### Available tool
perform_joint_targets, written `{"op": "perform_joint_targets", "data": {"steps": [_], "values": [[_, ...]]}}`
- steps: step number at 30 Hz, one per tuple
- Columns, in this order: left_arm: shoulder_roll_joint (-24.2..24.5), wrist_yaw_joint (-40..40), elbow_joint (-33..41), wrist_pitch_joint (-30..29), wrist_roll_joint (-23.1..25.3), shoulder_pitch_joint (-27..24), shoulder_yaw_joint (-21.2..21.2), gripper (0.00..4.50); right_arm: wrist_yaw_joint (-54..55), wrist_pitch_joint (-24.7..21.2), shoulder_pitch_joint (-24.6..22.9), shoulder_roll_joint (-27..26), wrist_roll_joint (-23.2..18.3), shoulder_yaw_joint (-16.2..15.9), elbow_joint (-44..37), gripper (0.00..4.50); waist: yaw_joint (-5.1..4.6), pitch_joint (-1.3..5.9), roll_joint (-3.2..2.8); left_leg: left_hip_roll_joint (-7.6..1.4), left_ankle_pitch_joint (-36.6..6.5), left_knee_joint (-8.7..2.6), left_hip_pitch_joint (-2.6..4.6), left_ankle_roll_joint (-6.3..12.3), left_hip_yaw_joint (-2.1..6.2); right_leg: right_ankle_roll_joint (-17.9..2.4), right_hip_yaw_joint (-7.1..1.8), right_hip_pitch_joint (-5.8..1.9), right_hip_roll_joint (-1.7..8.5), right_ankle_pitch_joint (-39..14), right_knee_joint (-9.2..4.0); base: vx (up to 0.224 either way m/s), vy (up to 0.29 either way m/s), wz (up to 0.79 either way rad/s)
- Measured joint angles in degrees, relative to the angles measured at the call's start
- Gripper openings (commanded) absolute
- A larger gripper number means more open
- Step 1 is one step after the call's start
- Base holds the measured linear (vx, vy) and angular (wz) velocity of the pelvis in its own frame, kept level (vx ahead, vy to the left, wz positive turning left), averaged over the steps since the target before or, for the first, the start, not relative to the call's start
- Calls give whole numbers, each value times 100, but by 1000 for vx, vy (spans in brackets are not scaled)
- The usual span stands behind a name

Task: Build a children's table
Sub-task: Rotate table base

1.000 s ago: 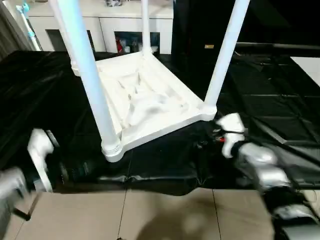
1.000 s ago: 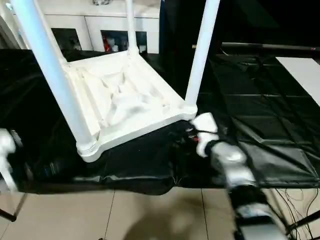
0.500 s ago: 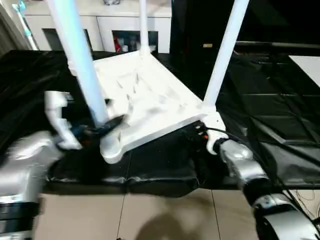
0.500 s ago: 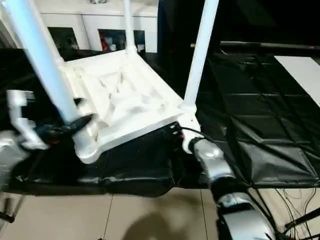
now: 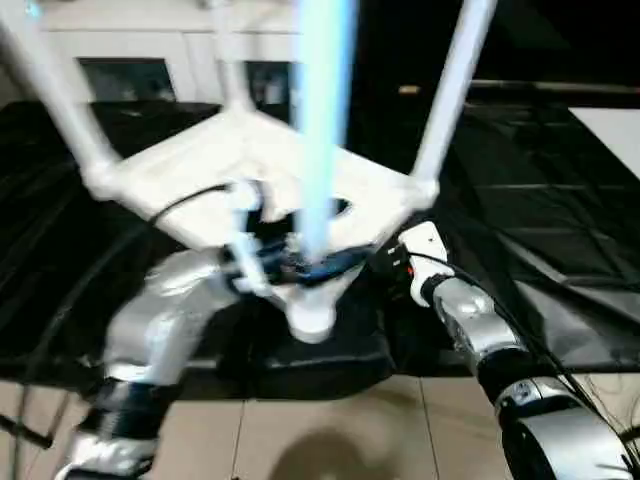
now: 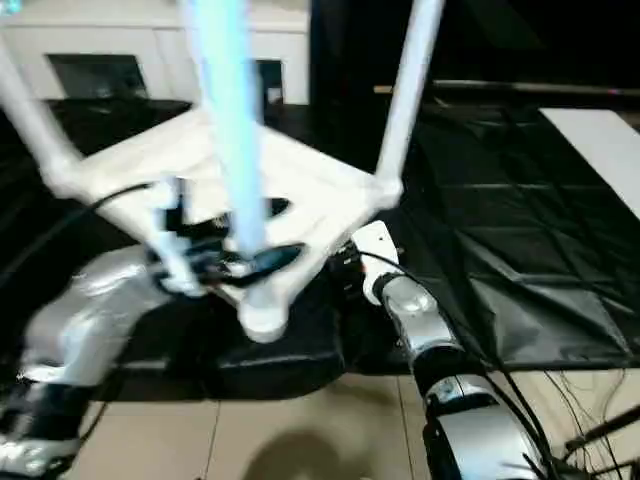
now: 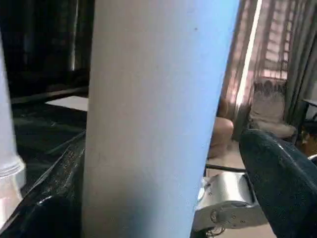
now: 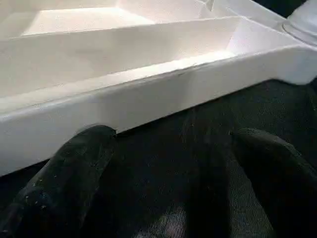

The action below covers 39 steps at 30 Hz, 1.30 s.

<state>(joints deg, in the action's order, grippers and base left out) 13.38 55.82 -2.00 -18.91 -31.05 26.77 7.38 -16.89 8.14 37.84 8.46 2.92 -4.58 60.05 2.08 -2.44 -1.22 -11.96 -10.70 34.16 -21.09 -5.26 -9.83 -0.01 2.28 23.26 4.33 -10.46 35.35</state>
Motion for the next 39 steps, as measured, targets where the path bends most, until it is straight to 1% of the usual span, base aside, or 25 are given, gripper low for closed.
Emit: {"op": "perform_joint_targets", "data": {"steps": [4, 8, 10, 13, 18, 20, 23, 25, 27, 29, 30, 32, 34, 35, 39], "values": [[-38, -126, -368, 379, 465, 160, 176, 442, 57, 71, 19, -16, 32, -13, 114, 450, -2, 0, -1, 0, 0, 0, 3, 0, 0, -1, 1, -1, 2, 1, 3, 0, 0, 0], [-45, -555, -1058, 785, 1016, 335, 220, 442, 58, 92, 36, 4, 60, 26, 152, 450, -10, -1, -3, 0, 0, 0, 5, 0, 1, -2, 3, -1, 2, 3, 8, 0, 0, 0], [-48, -747, -1279, 929, 1210, 395, 220, 442, 33, 97, 36, 6, 60, 27, 153, 450, -8, -2, -5, 0, 0, 0, 4, 0, 2, -2, 3, -1, 2, 3, 9, 0, 0, 0], [-219, -1117, -1693, 1304, 1533, 638, 255, 442, 36, 137, 47, -5, 63, 27, 153, 450, 20, -1, -7, 1, 0, 2, 5, 0, 2, -8, 3, -1, 6, 7, 9, 0, 0, 0], [-535, -2142, -2671, 1856, 2030, 1194, 225, 442, 76, 232, 48, 15, -3, 118, 152, 450, 41, -12, -34, 3, 0, 5, 3, 0, 3, -16, 5, -2, 7, 20, 8, 0, 0, 0], [-639, -2493, -2970, 2039, 2172, 1314, 156, 442, 87, 261, 44, 115, -20, 204, 140, 450, 47, -11, -48, 3, 0, 5, 2, 0, 4, -16, 6, -2, 7, 21, 7, 0, 0, 0], [-713, -2777, -3202, 2225, 2319, 1400, 136, 442, 100, 275, 31, 196, -58, 280, 127, 450, 46, -10, -53, 2, 0, 4, 1, 0, 6, -15, 9, -1, 5, 21, 5, 0, 0, 0], [-807, -2879, -3348, 2376, 2352, 1442, 106, 442, 122, 322, -1, 203, -79, 307, 80, 450, 51, -13, -64, 3, 0, 4, -2, 0, 7, -15, 10, -1, 5, 21, -3, 0, 0, 0], [-986, -2825, -3485, 2551, 2255, 1456, -33, 442, 137, 359, -75, 229, -119, 369, -33, 450, 89, -14, -75, 4, 1, 4, -8, 1, 7, -16, 10, -1, 8, 21, -10, 0, 0, 0], [-1073, -2332, -3285, 2537, 1880, 1369, -93, 442, 126, 397, -204, 299, -155, 421, -177, 450, 156, -13, -78, 2, 2, 5, -10, 4, 6, -16, 11, 0, 8, 20, -16, 0, 0, 0], [-1090, -2128, -3164, 2524, 1752, 1315, -90, 442, 111, 398, -239, 332, -194, 430, -199, 450, 166, -13, -80, 2, 2, 4, -12, 5, 5, -17, 10, 0, 8, 19, -21, 0, 0, 0], [-1038, -1686, -2797, 2376, 1554, 1087, -39, 442, 25, 413, -336, 362, -243, 462, -346, 450, 186, -10, -98, 1, 0, 4, -14, 10, 2, -18, 8, 0, 8, 18, -30, 0, 0, 0], [-909, -1435, -2497, 2309, 1491, 844, 78, 442, -86, 502, -488, 386, -277, 474, -562, 450, 185, -10, -108, 0, -2, 3, -15, 13, 2, -17, 9, 1, 8, 16, -33, 0, 0, 0], [-775, -1344, -2279, 2273, 1476, 568, 108, 442, -228, 579, -669, 450, -334, 495, -795, 450, 183, -14, -121, -1, -3, 2, -15, 14, 2, -16, 10, 1, 8, 13, -32, 0, 0, 0], [-532, -1266, -2029, 2167, 1299, 170, -47, 442, -464, 603, -959, 575, -480, 590, -1196, 450, 183, -30, -142, -1, -3, 3, -15, 13, 2, -16, 12, 1, 9, 14, -28, 0, 0, 0]]}}
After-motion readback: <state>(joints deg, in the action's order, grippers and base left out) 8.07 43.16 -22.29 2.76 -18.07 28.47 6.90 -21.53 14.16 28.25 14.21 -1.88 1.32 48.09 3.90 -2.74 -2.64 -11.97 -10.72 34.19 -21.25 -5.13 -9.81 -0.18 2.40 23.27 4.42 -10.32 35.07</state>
